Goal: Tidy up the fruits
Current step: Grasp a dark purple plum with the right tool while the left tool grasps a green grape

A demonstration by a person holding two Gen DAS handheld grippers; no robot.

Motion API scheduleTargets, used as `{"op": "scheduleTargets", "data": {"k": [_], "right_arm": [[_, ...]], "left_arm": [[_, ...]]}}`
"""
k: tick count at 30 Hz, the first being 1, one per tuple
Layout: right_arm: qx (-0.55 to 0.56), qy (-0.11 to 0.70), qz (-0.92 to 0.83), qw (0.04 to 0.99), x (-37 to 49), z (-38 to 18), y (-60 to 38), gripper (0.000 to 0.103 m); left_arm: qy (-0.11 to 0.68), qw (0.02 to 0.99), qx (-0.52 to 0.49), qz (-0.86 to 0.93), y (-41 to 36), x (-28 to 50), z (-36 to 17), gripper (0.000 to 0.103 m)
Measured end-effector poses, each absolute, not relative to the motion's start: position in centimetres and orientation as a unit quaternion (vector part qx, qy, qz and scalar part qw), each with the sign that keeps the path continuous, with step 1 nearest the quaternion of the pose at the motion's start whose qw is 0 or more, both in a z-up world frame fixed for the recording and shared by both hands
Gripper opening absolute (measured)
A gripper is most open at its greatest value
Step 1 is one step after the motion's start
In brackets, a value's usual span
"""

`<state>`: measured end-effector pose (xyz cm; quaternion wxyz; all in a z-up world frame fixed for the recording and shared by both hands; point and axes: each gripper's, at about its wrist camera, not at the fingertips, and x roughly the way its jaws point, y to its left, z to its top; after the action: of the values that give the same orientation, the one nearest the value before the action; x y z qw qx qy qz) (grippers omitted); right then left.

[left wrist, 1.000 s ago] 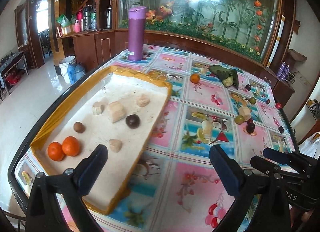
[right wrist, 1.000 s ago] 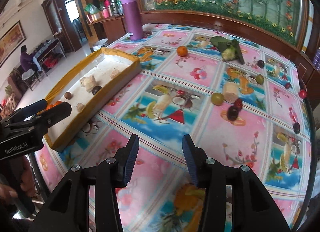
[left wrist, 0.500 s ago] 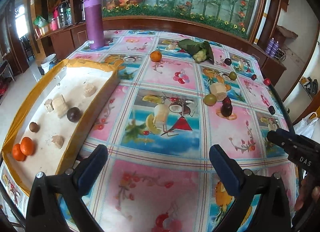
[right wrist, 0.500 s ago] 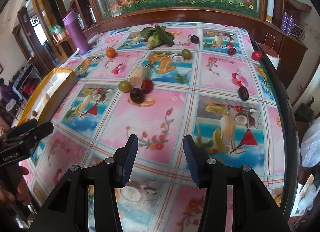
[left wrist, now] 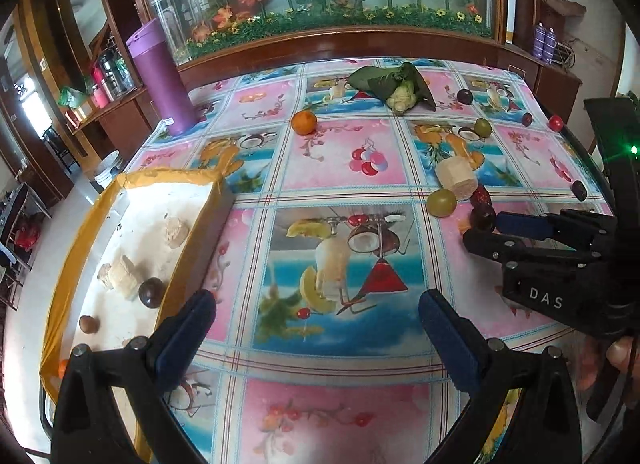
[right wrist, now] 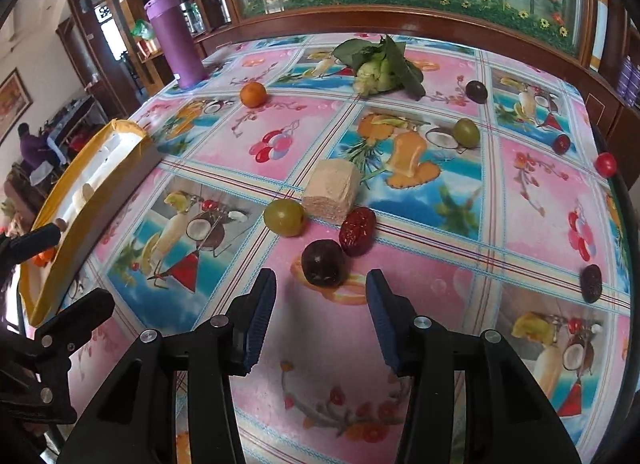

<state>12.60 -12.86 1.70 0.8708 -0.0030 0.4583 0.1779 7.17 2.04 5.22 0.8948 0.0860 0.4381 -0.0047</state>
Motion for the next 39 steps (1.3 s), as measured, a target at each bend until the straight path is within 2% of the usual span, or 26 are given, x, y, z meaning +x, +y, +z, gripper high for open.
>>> {"op": "scheduleTargets", "data": {"k": [6, 15, 17, 19, 21, 24, 25, 28, 39], "right_arm": [[-0.037, 0.433, 0.183, 0.882, 13.0, 1.6, -12.3, 0.021], [-0.025, 0.409, 0.164, 0.897, 11.4, 3.3, -15.9, 0.021], [-0.022, 0.414, 0.155, 0.897, 11.2, 3.2, -16.9, 0.021], [-0.012, 0.423, 0.148, 0.894, 11.0, 3.0, -17.9, 0.021], [-0.002, 0.427, 0.142, 0.893, 10.8, 2.8, -18.6, 0.021], [0.010, 0.431, 0.142, 0.891, 10.7, 2.7, -19.3, 0.021], [0.012, 0.431, 0.142, 0.891, 10.6, 2.7, -19.4, 0.021], [0.013, 0.430, 0.140, 0.892, 10.4, 2.7, -19.4, 0.021], [0.009, 0.432, 0.130, 0.893, 8.5, 3.5, -18.8, 0.021]], "left_arm": [[0.451, 0.888, 0.088, -0.022, 0.8, 9.7, 4.4, 0.103], [0.455, 0.882, 0.082, -0.088, -2.6, 12.7, 3.6, 0.101], [0.463, 0.877, 0.081, -0.098, -3.6, 13.6, 3.0, 0.092], [0.482, 0.867, 0.071, -0.109, -4.3, 14.5, 2.2, 0.071], [0.498, 0.857, 0.060, -0.118, -4.7, 15.3, 1.4, 0.061], [0.486, 0.863, 0.068, -0.120, -5.4, 15.4, 1.4, 0.055], [0.483, 0.865, 0.069, -0.121, -5.6, 15.4, 1.4, 0.045], [0.482, 0.863, 0.059, -0.141, -5.3, 15.3, 1.7, 0.027], [0.499, 0.853, 0.024, -0.148, -2.3, 11.3, 1.8, 0.027]]}}
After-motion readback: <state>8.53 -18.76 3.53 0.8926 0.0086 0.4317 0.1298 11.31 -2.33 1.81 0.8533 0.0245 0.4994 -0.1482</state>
